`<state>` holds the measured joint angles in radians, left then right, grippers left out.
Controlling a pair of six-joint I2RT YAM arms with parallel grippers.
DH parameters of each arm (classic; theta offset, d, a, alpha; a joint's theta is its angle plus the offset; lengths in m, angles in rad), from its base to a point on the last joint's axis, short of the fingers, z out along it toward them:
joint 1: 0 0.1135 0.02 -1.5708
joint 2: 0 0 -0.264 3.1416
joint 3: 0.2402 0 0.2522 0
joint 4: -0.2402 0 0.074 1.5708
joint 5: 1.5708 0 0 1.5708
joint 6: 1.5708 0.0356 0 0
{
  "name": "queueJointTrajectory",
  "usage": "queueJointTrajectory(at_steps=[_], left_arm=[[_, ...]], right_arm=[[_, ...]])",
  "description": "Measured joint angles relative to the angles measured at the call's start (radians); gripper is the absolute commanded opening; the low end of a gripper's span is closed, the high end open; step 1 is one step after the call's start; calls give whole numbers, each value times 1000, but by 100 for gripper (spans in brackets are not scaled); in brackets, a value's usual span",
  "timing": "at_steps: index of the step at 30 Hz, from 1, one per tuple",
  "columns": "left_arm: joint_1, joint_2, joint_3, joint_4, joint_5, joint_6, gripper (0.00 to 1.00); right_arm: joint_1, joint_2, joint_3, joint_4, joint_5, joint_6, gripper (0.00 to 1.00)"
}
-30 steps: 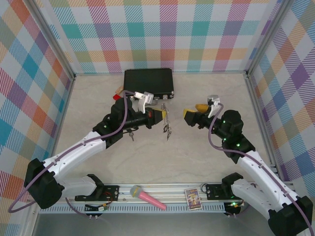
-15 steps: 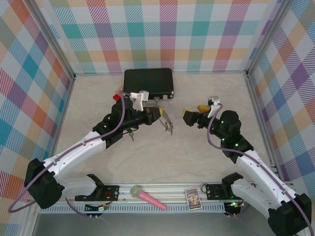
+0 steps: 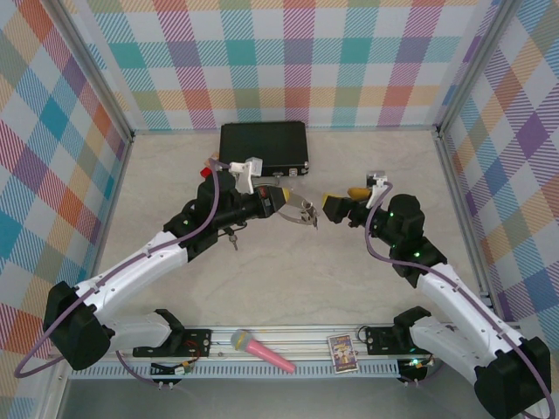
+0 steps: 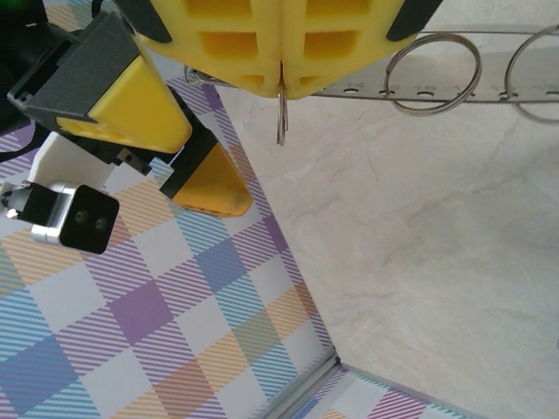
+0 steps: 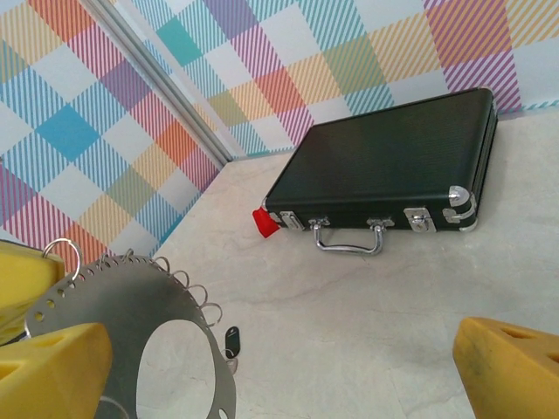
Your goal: Put the keys on the keyring
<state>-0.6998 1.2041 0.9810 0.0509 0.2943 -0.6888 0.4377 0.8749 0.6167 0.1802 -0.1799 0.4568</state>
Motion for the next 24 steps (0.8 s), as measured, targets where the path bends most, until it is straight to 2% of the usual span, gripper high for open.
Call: queueJointTrajectory(at_steps=[2, 8, 12, 17, 20, 22, 24], left_arm=[[0, 1, 0, 0, 2, 0, 0], [0, 1, 0, 17, 39, 50, 0], [0, 1, -8, 53, 90, 135, 0], [0, 0, -18, 56, 163, 261, 0], [0, 0, -23, 50, 180, 315, 0], [0, 0, -25, 46, 193, 342, 0], [0, 0, -27, 46, 211, 361, 0]], right_arm=[[0, 6, 0, 2, -11, 0, 100], [0, 24, 1, 6, -46, -12, 93], [0, 32, 16, -2, -64, -45, 82], [0, 36, 65, -27, -88, -89, 80], [0, 36, 81, -32, -106, -119, 65], [0, 37, 91, -43, -131, -134, 59], [0, 45, 103, -50, -166, -146, 58]])
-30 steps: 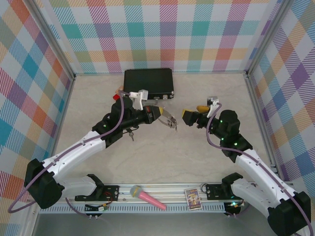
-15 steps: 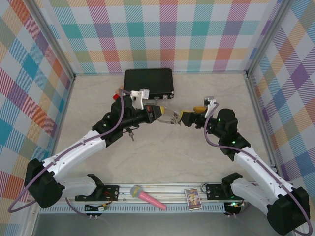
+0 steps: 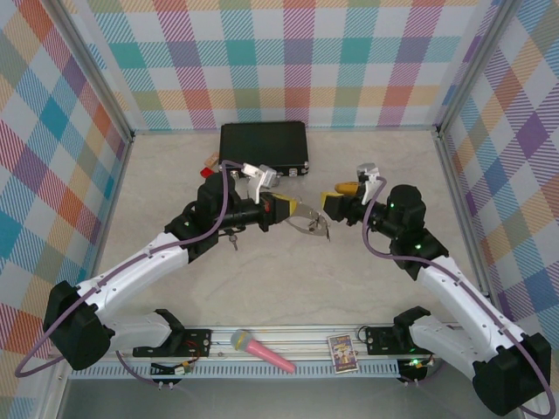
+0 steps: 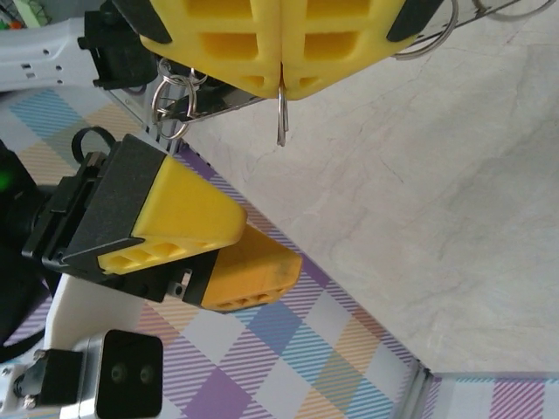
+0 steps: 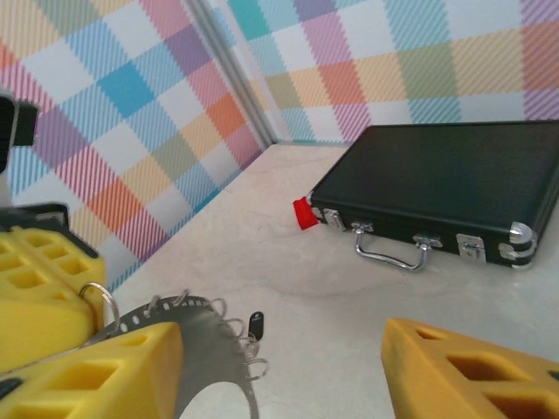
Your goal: Put the keys on the keyring
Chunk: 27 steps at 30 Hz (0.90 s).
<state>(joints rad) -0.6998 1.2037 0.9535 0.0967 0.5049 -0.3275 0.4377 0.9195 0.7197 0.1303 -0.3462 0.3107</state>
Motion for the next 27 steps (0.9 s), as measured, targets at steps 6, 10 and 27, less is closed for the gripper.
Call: queueJointTrajectory(at_steps=[6, 10, 27], left_arm=[[2, 0, -8, 12, 50, 24, 0], [2, 0, -18, 14, 64, 30, 0], [5, 3, -18, 16, 82, 29, 0]], right_arm=[[0, 51, 42, -8, -94, -21, 53], [-6, 72, 44, -8, -128, -22, 53], [-6, 169, 53, 73, -420, 0, 22]])
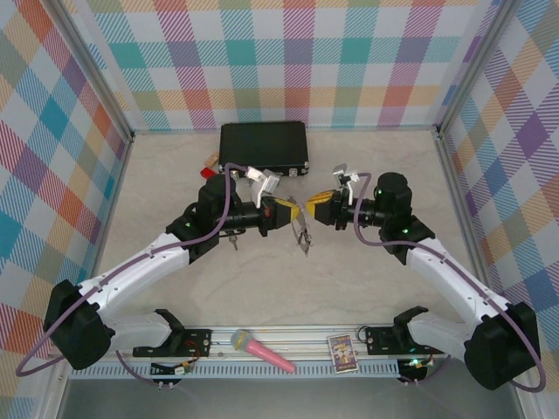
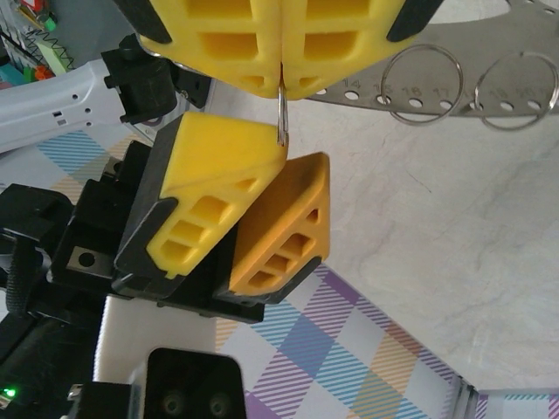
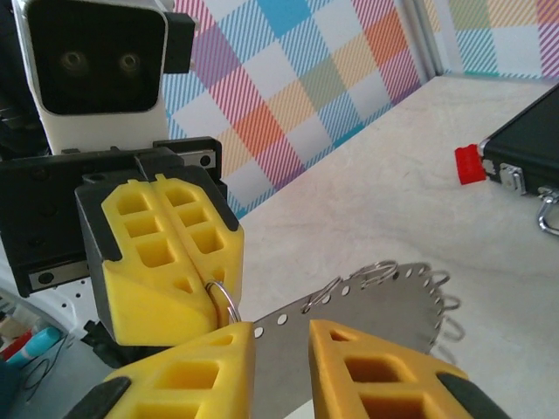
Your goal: Put the keys on the keyring
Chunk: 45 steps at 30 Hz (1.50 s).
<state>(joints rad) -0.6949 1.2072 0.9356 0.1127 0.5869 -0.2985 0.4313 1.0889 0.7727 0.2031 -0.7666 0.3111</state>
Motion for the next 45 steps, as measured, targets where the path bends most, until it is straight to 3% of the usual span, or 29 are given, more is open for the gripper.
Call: queueJointTrajectory(at_steps=[13, 25, 33, 45], left_arm=[[3, 0, 0, -1, 6, -3, 0], [4, 0, 0, -1, 4, -3, 0], [4, 2, 0, -3, 4, -3, 0], [4, 2, 0, -2, 8, -4, 0]], right_arm=[[14, 5, 4, 0, -19, -6, 25], [36, -64, 2, 14, 66, -13, 31], [67, -34, 6, -6, 45, -43, 28], [81, -4, 21, -24, 51, -66, 17]])
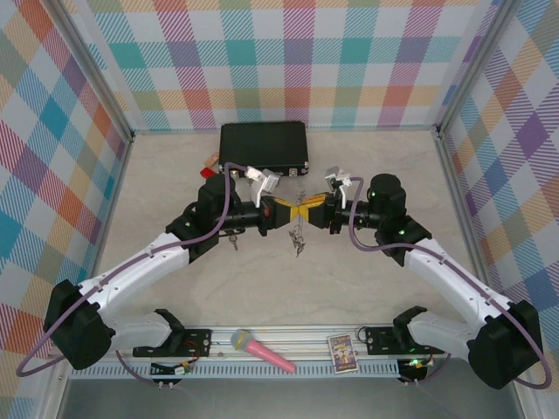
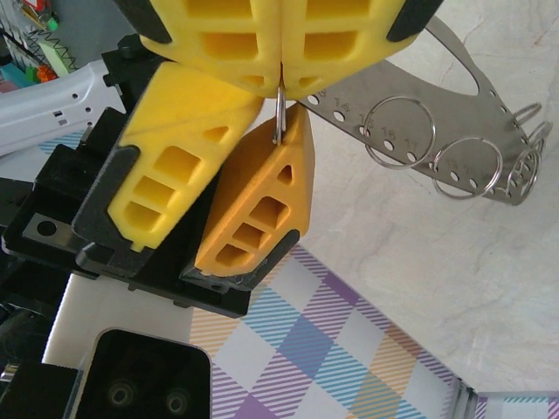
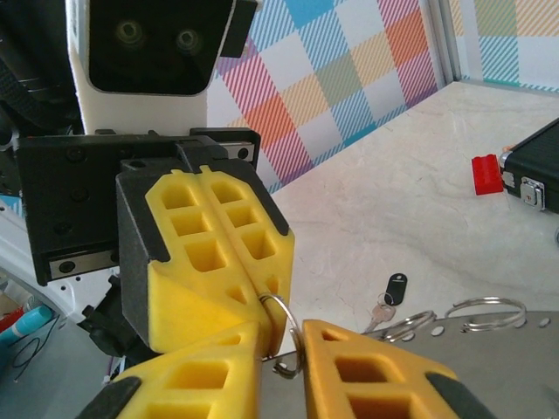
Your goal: Put the keys on the keyring
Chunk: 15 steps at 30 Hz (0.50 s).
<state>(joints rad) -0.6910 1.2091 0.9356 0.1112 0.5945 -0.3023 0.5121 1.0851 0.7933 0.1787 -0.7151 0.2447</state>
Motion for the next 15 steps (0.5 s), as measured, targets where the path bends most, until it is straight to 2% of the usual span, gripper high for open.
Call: queueJointTrajectory(at_steps=[8, 12, 15], left_arm=[[4, 0, 0, -3, 2, 0, 0], [5, 0, 0, -3, 2, 0, 0], [6, 0, 0, -3, 1, 0, 9]], right_arm=[[0, 3, 4, 0, 7, -8, 0], [2, 3, 5, 0, 8, -13, 0], [2, 3, 5, 0, 8, -14, 0]])
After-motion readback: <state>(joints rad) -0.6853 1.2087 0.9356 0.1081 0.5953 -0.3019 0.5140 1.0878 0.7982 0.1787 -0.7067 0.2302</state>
